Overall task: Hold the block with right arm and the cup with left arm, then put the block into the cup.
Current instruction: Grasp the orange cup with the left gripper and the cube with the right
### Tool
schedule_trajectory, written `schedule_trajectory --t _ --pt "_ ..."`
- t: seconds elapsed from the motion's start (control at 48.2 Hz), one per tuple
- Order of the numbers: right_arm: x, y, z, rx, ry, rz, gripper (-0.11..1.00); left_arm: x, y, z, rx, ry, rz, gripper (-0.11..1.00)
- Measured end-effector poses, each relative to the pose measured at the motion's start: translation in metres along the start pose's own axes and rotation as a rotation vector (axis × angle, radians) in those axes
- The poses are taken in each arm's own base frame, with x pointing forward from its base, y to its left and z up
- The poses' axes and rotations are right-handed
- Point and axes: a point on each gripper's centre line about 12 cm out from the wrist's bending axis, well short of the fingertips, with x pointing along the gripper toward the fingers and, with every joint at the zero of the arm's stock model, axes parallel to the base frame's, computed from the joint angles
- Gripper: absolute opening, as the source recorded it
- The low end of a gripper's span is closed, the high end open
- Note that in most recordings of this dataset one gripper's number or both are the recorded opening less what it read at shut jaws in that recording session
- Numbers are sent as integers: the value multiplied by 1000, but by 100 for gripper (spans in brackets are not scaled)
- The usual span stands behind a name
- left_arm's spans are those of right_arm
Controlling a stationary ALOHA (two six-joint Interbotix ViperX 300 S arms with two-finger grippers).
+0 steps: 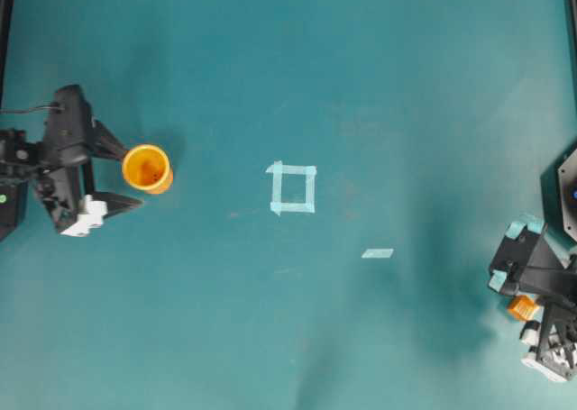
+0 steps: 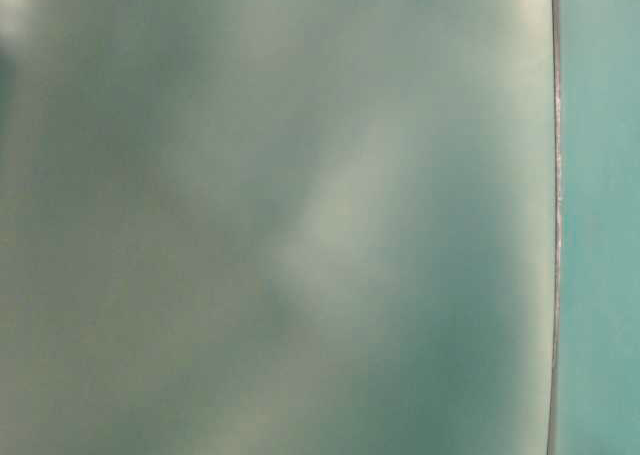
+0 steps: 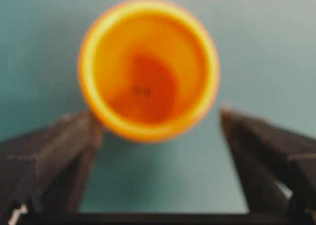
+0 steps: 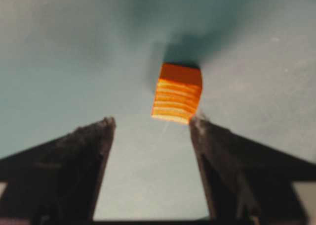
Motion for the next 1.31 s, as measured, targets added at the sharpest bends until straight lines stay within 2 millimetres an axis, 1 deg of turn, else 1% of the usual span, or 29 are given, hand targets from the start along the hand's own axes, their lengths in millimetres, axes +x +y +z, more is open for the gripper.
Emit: schedule_trajectory --t 0.124,0.27,0.373,0.435,0.56,0.601,0.809,1.057,1.306 --pt "0 0 0 -4 -4 1 63 16 -1 7 0 6 1 86" --pt "1 0 1 -10 -9 0 63 34 -1 4 3 12 1 86" --pt "2 0 1 -4 -12 -3 63 43 -1 1 21 4 -2 85" --pt "3 0 1 2 -11 -9 63 46 -1 -1 23 8 -3 82" --pt "6 0 1 6 -10 -23 63 47 0 -1 21 3 0 66" --pt "8 -1 1 4 -10 -30 63 47 0 0 24 -1 -3 63" --pt "13 -3 3 -10 -24 -63 63 48 0 2 23 -22 -6 63" --pt "18 -16 6 23 -62 -123 63 49 -2 7 24 -49 -15 62" --pt "20 -14 8 29 -83 -85 63 52 -4 16 23 -72 -17 62"
